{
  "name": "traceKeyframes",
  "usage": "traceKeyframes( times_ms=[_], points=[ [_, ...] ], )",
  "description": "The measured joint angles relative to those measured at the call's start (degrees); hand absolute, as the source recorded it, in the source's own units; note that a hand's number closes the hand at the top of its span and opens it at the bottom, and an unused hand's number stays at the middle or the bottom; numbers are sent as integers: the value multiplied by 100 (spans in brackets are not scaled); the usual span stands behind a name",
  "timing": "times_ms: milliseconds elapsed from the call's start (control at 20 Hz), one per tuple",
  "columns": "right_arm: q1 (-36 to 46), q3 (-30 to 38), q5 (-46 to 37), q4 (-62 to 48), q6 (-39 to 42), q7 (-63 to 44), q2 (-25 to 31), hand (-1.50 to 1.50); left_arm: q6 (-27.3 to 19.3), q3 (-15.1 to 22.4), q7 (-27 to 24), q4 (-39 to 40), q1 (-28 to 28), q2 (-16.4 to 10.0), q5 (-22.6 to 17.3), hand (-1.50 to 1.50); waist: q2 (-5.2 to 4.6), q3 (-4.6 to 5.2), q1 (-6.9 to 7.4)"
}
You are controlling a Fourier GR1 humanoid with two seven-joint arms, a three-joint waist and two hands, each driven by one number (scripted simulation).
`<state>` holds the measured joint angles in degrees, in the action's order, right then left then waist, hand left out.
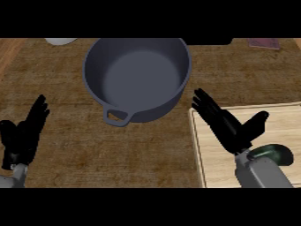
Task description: Pick the eggplant from the tray and place it in the pot
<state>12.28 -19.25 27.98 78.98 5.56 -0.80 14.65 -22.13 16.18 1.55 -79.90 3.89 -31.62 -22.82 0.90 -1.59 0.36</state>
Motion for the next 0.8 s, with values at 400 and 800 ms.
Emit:
traceKeyframes(
  times_ms=[400, 800],
  points=[
    [784, -773, -1185, 850, 1696, 267, 1345, -150, -107, -7, 296, 249, 7, -515, 414, 0, 61, 136, -1],
    [-69, -225, -2800, 1513, 1604, 3035, 2758, -150, -163, -55, 970, 289, 37, -681, 440, 0, -37, 137, -194]
  ],
)
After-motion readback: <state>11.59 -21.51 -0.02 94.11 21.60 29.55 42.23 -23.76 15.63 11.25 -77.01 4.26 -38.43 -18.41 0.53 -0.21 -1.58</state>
